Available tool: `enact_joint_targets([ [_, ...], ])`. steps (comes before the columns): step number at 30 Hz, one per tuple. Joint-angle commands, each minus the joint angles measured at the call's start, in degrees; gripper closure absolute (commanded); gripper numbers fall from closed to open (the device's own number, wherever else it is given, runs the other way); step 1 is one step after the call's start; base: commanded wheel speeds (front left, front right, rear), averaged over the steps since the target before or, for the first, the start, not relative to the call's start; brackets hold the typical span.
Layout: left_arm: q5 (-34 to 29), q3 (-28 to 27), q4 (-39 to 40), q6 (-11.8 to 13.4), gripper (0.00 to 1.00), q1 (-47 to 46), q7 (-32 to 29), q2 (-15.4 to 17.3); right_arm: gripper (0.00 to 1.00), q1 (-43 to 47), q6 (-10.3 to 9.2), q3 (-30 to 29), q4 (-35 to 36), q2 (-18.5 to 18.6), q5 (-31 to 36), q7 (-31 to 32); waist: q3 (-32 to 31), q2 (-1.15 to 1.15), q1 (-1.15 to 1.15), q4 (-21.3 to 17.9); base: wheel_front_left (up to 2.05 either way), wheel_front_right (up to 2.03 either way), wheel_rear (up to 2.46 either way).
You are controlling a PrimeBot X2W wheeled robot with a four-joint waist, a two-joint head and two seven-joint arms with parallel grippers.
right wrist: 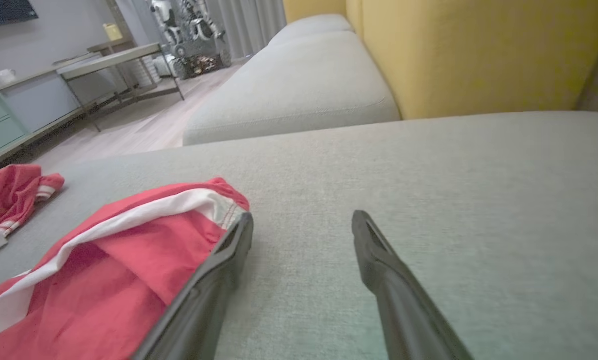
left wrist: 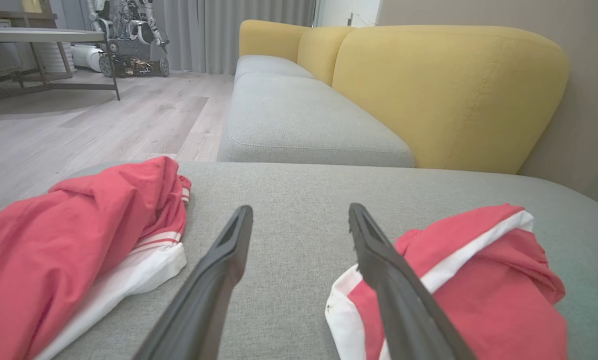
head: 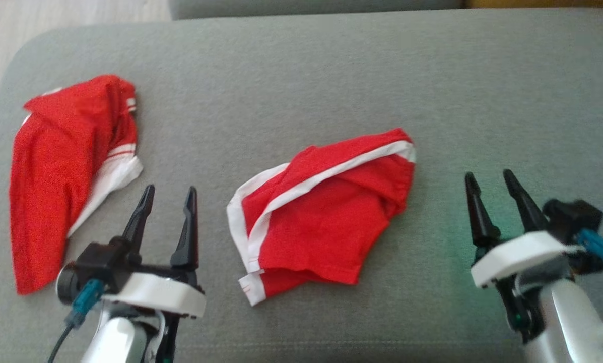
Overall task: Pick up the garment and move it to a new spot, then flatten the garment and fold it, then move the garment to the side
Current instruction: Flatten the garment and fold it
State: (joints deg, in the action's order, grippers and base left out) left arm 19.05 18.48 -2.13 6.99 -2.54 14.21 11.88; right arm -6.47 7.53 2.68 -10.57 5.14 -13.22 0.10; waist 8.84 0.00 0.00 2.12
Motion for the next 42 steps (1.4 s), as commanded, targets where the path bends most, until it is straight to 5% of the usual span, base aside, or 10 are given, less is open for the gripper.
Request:
enact_joint_targets([
  [1, -0.57, -1.41, 1.35, -0.29, 0.00, -3.34, 0.34, -0.05, 0.00, -4.20, -0.04, 2.56, 0.06, 1.27, -1.25, 0.30, 1.80, 0.00, 0.00, 2.32, 0.00, 0.00, 0.00],
  [14, -1.23, -0.07, -1.04, -1.89, 0.00, -6.83, 0.72, -2.59, 0.00, -14.71, -0.04, 13.12, -15.42, 5.43, -12.14, 3.59, 5.65, 0.00, 0.00, 6.59, 0.00, 0.00, 0.00],
  [15, -1.29, -0.09, -1.17, -1.97, 0.00, -6.97, 0.74, -2.71, 0.64, -15.02, -0.04, 13.87, -15.79, 5.59, -13.18, 3.85, 5.78, 0.00, 0.00, 6.49, 0.00, 0.00, 0.00],
  [16, -1.35, -0.14, -1.28, -2.03, 0.00, -7.09, 0.75, -2.81, 1.00, -15.36, -0.04, 14.62, -15.82, 5.85, -14.03, 3.64, 5.85, 0.00, 0.00, 6.34, 0.00, 0.00, 0.00],
  [28, -2.61, -1.11, -0.75, -2.57, 0.00, -7.73, 0.78, -2.72, 1.00, -17.09, -0.04, 14.09, -10.80, 9.44, -17.19, -0.22, 6.85, 0.00, 0.00, 1.90, 0.00, 0.00, 0.00],
  [36, -3.27, -1.22, -0.63, -2.88, 0.00, -8.06, 0.78, -2.74, 1.00, -13.43, -0.04, 1.47, -7.53, 10.11, -9.15, -0.08, 7.44, 0.00, 0.00, -1.04, 0.00, 0.00, 0.00],
  [42, -3.51, -1.08, -0.89, -3.29, 0.00, -8.41, 0.78, -2.67, 1.00, -9.00, -0.04, -4.48, -6.87, 5.80, 1.31, 4.01, 8.24, 0.00, 0.00, -2.68, 0.00, 0.00, 0.00],
])
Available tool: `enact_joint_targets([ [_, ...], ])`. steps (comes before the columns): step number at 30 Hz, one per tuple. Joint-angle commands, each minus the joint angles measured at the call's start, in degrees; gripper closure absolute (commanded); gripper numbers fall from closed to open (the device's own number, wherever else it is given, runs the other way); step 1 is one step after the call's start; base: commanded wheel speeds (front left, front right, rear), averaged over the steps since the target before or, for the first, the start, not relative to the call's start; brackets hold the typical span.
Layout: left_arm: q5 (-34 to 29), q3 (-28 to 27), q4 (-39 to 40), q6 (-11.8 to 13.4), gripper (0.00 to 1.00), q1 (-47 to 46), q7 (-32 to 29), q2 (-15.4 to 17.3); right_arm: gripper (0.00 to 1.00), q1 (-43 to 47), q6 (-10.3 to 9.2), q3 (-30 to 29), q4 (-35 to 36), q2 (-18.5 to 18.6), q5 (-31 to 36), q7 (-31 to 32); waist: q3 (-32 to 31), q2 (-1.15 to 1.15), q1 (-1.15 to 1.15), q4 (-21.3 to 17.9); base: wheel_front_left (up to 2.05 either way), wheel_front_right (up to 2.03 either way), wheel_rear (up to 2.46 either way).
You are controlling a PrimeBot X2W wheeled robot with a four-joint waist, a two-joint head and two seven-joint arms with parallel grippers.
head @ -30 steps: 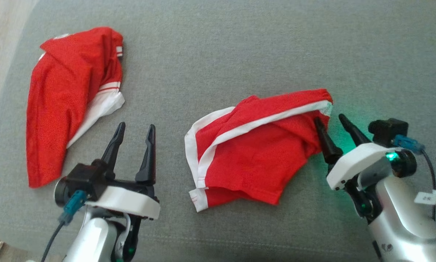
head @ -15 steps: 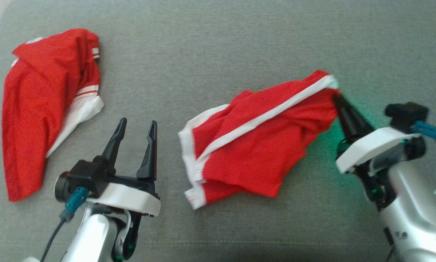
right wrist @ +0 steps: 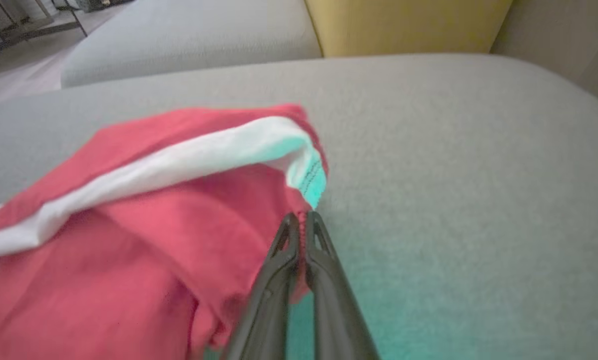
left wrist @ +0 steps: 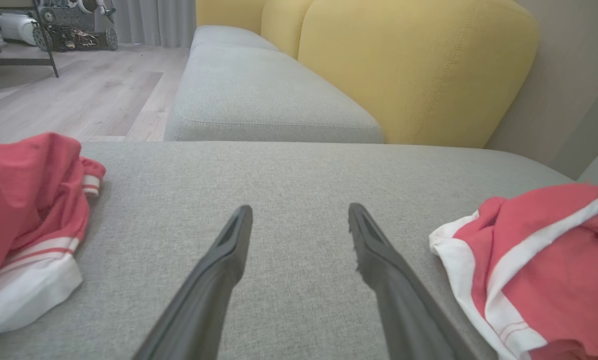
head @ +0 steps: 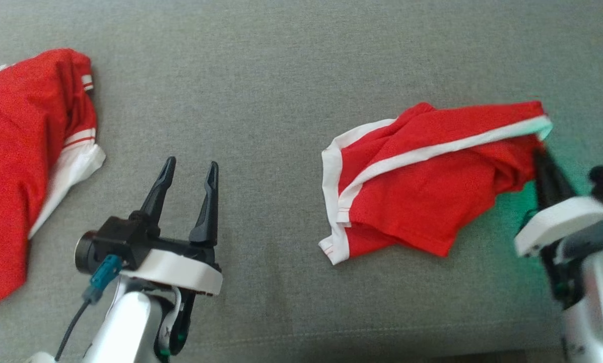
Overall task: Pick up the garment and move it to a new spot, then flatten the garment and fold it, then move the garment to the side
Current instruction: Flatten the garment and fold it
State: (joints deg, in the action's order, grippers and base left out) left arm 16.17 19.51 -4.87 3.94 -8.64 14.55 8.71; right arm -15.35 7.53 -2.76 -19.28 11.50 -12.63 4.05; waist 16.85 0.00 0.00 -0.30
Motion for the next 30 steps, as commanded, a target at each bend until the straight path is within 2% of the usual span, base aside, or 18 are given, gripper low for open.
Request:
enact_joint_targets([
  [1, -0.67, -2.00, 1.78, -0.32, 0.00, -2.40, 0.44, 0.49, 1.00, 0.21, -0.04, 0.77, 1.46, -1.32, 1.68, 0.31, 0.34, 0.00, 0.00, -0.39, 0.00, 0.00, 0.00],
  [6, -0.82, -1.72, 1.42, -0.53, 0.00, -2.90, 0.44, 0.49, 1.00, 0.27, -0.04, 0.89, -1.02, -4.09, 4.45, -0.18, 0.72, 0.00, 0.00, -0.99, 0.00, 0.00, 0.00],
  [7, -0.86, -1.66, 1.37, -0.57, 0.00, -2.95, 0.44, 0.51, 0.74, 0.04, -0.04, 0.99, -1.49, -4.32, 4.65, -0.50, 0.71, 0.00, 0.00, -1.09, 0.00, 0.00, 0.00],
  [8, -0.94, -1.53, 1.32, -0.61, 0.00, -2.98, 0.44, 0.51, 0.03, -0.19, -0.04, 1.13, -1.73, -4.53, 4.80, -1.10, 0.66, 0.00, 0.00, -1.18, 0.00, 0.00, 0.00],
  [9, -1.04, -1.39, 1.31, -0.59, 0.00, -2.95, 0.44, 0.48, 0.00, -0.37, -0.04, 1.20, -1.85, -4.76, 4.80, -1.68, 0.59, 0.00, 0.00, -1.27, 0.00, 0.00, 0.00],
  [13, -1.23, -0.81, 1.25, -0.52, 0.00, -2.56, 0.44, 0.20, 0.00, -0.30, -0.04, 1.22, -0.67, -5.34, 4.86, -4.42, -0.04, 0.00, 0.00, -1.43, 0.00, 0.00, 0.00],
  [20, -1.16, -0.83, 1.63, 0.09, 0.00, -1.20, 0.44, -0.25, 0.00, 2.62, -0.04, 1.80, 7.09, -6.47, 5.29, -7.26, -1.82, 0.00, 0.00, -1.48, 0.00, 0.00, 0.00],
  [30, -1.59, -0.63, 2.03, 0.63, 0.00, 1.04, 0.45, -0.20, 0.00, 7.38, -0.04, 3.15, 16.98, -7.65, 5.30, -6.66, -4.63, 0.00, 0.00, -1.49, 0.00, 0.00, 0.00],
])
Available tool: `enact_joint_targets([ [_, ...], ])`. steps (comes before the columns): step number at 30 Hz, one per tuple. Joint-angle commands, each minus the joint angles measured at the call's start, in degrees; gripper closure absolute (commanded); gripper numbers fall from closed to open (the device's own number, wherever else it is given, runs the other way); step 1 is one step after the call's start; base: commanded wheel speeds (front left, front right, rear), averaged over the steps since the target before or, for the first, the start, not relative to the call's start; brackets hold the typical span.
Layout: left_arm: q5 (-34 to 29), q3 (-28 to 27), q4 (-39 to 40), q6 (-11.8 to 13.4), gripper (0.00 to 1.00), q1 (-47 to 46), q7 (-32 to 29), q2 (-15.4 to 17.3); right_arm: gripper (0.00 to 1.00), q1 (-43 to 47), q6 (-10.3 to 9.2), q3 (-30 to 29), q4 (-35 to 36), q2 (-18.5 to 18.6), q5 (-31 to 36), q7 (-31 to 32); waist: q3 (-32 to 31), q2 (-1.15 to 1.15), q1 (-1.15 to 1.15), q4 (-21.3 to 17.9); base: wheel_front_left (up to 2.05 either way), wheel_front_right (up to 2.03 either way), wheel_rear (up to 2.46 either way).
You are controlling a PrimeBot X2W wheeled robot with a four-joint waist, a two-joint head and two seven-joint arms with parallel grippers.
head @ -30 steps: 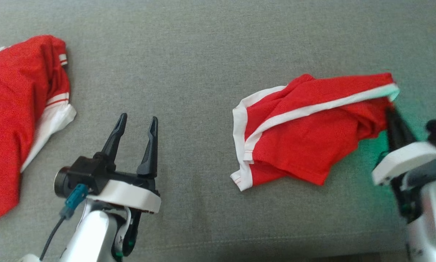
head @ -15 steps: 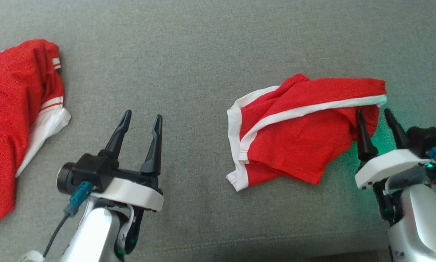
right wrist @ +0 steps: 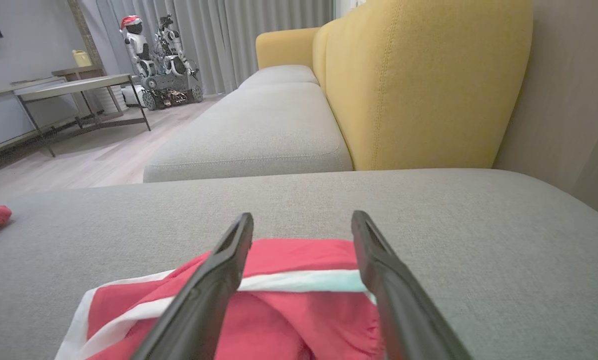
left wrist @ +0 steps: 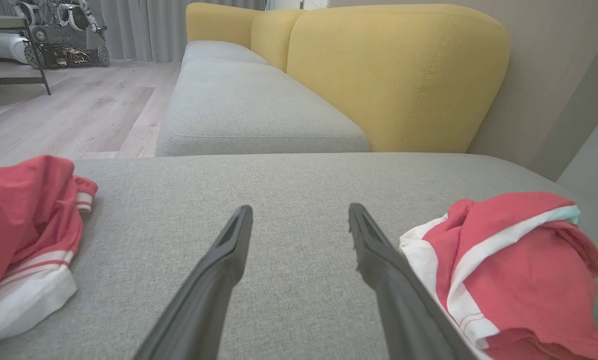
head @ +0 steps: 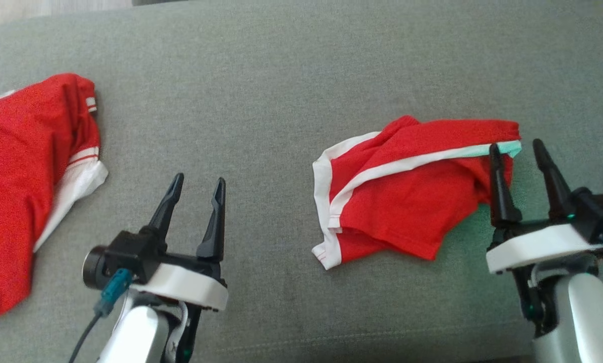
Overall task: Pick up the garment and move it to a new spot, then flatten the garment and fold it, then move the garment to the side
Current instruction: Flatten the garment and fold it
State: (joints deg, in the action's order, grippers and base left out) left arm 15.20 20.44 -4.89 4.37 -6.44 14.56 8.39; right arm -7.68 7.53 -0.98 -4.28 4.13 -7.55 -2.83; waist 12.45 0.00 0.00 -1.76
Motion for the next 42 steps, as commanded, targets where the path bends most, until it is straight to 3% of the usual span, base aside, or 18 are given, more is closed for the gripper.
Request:
enact_joint_targets([
  [1, -0.62, -1.51, 2.02, 0.26, 0.00, -0.92, 0.43, 0.16, 0.00, 0.21, -0.04, 1.51, 2.68, -0.38, 0.19, 0.47, -0.42, 0.00, 0.00, -0.08, 0.00, 0.00, 0.00],
  [17, -0.62, -0.02, 2.31, 0.53, 0.00, -0.92, -0.64, 0.53, 0.00, 2.66, -0.04, 1.69, 6.03, -1.09, -0.50, 1.97, -1.21, 0.00, 0.00, -0.03, 0.00, 0.00, 0.00],
  [23, -0.07, 4.85, 1.86, -3.84, 0.00, -5.69, -4.27, -1.08, 0.00, 1.89, -0.04, 1.77, 6.44, -1.16, -0.62, 1.96, 0.29, 0.00, 0.00, -0.26, 0.00, 0.00, 0.00],
  [29, 2.79, 11.50, -4.08, -8.90, 0.00, -10.31, -10.20, -3.63, 0.00, 0.52, -0.04, 3.21, 5.98, -1.21, -1.32, 1.73, 2.70, 0.00, 0.00, -2.42, 0.00, 0.00, 0.00],
  [42, 8.77, 14.37, -15.12, -10.81, 0.00, -14.71, -13.96, -4.80, 0.00, -0.29, -0.04, 3.30, 3.83, -1.24, -2.90, 0.31, 5.52, 0.00, 0.00, -5.73, 0.00, 0.00, 0.00],
])
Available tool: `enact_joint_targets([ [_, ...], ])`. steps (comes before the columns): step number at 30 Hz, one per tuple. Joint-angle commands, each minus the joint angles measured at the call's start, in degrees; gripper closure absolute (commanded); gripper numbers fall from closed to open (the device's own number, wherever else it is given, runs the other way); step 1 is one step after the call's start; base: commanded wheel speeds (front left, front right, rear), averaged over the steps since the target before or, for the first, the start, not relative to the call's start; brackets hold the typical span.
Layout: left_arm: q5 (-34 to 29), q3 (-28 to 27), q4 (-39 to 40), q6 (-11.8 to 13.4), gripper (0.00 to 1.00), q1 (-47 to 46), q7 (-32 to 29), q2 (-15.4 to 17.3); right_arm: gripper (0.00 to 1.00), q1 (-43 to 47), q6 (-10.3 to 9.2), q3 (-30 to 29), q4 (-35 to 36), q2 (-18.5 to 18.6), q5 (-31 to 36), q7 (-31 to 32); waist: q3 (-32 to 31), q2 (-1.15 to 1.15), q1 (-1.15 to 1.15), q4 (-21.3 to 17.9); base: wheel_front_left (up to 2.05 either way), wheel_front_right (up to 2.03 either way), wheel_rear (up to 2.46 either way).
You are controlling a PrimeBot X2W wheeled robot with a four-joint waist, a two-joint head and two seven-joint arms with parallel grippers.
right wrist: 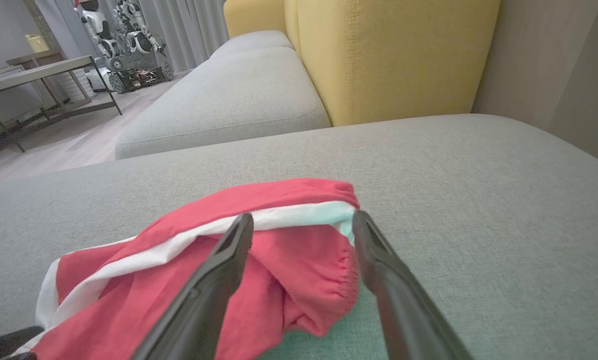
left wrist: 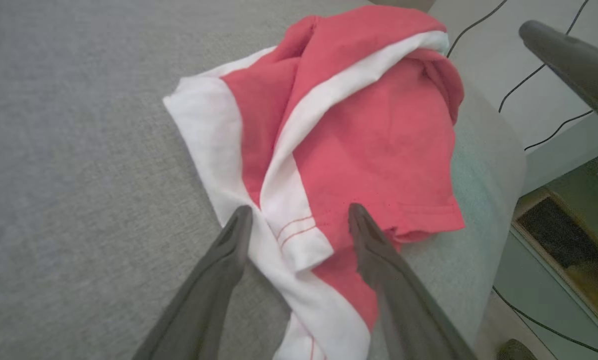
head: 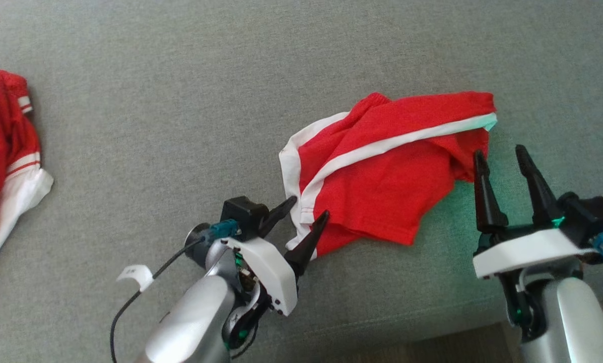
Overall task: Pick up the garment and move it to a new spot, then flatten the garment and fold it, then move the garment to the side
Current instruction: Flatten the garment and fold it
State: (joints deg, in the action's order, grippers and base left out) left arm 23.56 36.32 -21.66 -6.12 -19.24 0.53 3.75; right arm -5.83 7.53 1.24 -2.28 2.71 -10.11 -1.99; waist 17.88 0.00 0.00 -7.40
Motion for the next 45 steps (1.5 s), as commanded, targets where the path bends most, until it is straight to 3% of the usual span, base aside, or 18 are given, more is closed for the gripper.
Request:
enact_joint_targets([
  [1, 0.75, -1.31, 1.25, -0.41, 0.00, -2.11, -0.07, -0.18, 0.00, -2.25, -0.04, 1.08, 1.68, 0.18, -0.43, -0.56, 0.15, 0.00, 0.00, -0.17, 0.00, 0.00, 0.00],
  [2, 1.10, -1.13, 0.85, -0.49, 0.05, -2.27, -0.30, -0.20, 0.00, -2.35, -0.04, 1.06, 1.54, 0.18, -0.47, -0.63, 0.17, 0.00, 0.00, -0.22, 0.00, 0.00, 0.00],
  [3, 1.38, -1.03, 0.57, -0.54, 0.43, -2.43, -0.35, -0.22, 0.00, -2.45, -0.04, 1.07, 1.41, 0.18, -0.52, -0.69, 0.18, 0.00, 0.00, -0.29, 0.00, 0.00, 0.00],
  [4, 1.56, -0.95, 0.34, -0.58, 0.66, -2.59, -0.31, -0.22, 0.00, -2.53, -0.04, 1.06, 1.28, 0.18, -0.55, -0.77, 0.17, 0.00, 0.00, -0.34, 0.00, 0.00, 0.00],
  [5, 1.67, -0.85, 0.15, -0.62, 0.98, -2.72, -0.20, -0.21, 0.00, -2.58, -0.04, 1.00, 1.14, 0.18, -0.61, -0.84, 0.14, 0.00, 0.00, -0.37, 0.00, 0.00, 0.00],
  [11, 1.03, -0.42, 0.47, -0.36, 1.00, -2.92, 0.93, 0.65, 0.00, -2.45, -0.04, 0.18, 0.36, 0.17, -0.90, -0.95, -0.41, 0.00, 0.00, 0.11, 0.00, 0.00, 0.00],
  [16, 0.50, -1.78, 2.50, 1.85, 1.00, -2.20, 2.11, 2.56, 0.00, -3.09, -0.04, -2.48, -2.11, 0.17, -1.33, -0.41, -0.89, 0.00, 0.00, 0.91, 0.00, 0.00, 0.00],
  [21, 0.58, -1.82, 4.07, 2.24, 1.00, -1.99, 1.56, 3.45, 0.00, -6.00, -0.04, -4.59, -7.96, 1.37, -0.99, 0.90, -0.48, 0.00, 0.00, 1.83, 0.00, 0.00, 0.00],
  [32, -0.09, -0.94, 5.10, 2.70, 1.00, -2.90, 2.12, 3.44, 0.02, -15.43, -0.04, -1.12, -21.09, 4.15, -4.26, 2.84, 0.93, 0.00, 0.00, 3.28, 0.00, 0.00, 0.00],
  [33, -0.22, -1.01, 5.23, 2.87, 1.00, -3.05, 2.76, 3.52, 0.81, -16.87, -0.04, -0.11, -22.96, 4.58, -5.87, 2.53, 1.12, 0.00, 0.00, 3.52, 0.00, 0.00, 0.00],
  [34, -0.33, -1.06, 5.31, 2.97, 1.00, -3.09, 3.20, 3.60, 1.00, -17.37, -0.04, 0.42, -23.76, 4.98, -6.45, 2.30, 1.14, 0.00, 0.00, 3.67, 0.00, 0.00, 0.00],
  [40, -1.34, -1.84, 6.37, 4.00, 1.00, -3.20, 6.60, 4.49, 1.00, -18.62, -0.04, 2.08, -24.42, 6.59, -8.14, -0.78, 0.88, 0.00, 0.00, 4.08, 0.00, 0.00, 0.00],
  [45, -3.19, -3.93, 9.74, 6.45, 1.00, -3.79, 10.32, 6.54, 1.00, -18.54, -0.04, 2.84, -19.57, 7.50, -8.35, -2.42, -0.59, 0.00, 0.00, 3.79, 0.00, 0.00, 0.00],
])
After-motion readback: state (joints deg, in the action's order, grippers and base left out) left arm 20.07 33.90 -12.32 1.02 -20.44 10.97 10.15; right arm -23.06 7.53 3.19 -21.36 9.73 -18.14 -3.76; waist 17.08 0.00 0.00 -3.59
